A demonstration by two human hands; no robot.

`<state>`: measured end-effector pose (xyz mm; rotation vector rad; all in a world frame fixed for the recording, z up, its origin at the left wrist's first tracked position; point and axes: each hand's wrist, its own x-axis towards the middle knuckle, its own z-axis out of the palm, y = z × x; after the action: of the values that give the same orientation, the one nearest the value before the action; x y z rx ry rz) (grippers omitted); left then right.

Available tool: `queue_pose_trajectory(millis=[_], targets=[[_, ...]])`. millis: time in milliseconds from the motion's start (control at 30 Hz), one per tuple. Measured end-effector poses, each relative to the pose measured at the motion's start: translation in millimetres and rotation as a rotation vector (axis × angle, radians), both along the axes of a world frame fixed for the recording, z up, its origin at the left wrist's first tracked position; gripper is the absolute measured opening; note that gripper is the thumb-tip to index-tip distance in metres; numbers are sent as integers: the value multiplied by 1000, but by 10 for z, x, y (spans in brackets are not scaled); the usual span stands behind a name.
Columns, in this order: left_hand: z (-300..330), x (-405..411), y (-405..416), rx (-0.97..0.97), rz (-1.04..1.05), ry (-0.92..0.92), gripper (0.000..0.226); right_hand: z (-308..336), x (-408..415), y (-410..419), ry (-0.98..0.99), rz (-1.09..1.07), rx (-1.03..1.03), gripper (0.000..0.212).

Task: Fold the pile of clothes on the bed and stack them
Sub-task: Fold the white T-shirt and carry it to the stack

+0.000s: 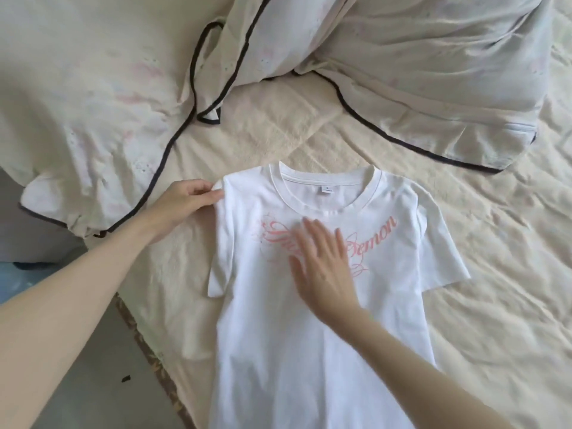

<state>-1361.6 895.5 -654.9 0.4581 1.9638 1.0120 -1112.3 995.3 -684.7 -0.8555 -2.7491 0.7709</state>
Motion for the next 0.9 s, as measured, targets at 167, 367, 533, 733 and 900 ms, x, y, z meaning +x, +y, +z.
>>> queue_pose_trajectory(millis=[167, 367, 533, 733, 900], targets=[[112, -4, 161, 197, 59, -39, 21, -95, -7, -507, -148, 114, -7, 51], [99, -145, 145, 50, -110, 360, 16, -105, -34, -573, -267, 110, -78, 55], [118, -301, -73, -237, -377, 164, 39, 24, -212, -851, -202, 23, -156, 57], [173, -369, -318, 3, -394, -150, 25, 13, -363, -1088, -226, 47, -77, 56], [243, -260, -256, -17, -250, 117, 20, -19, -401, -1125, -289, 53, -27, 56]])
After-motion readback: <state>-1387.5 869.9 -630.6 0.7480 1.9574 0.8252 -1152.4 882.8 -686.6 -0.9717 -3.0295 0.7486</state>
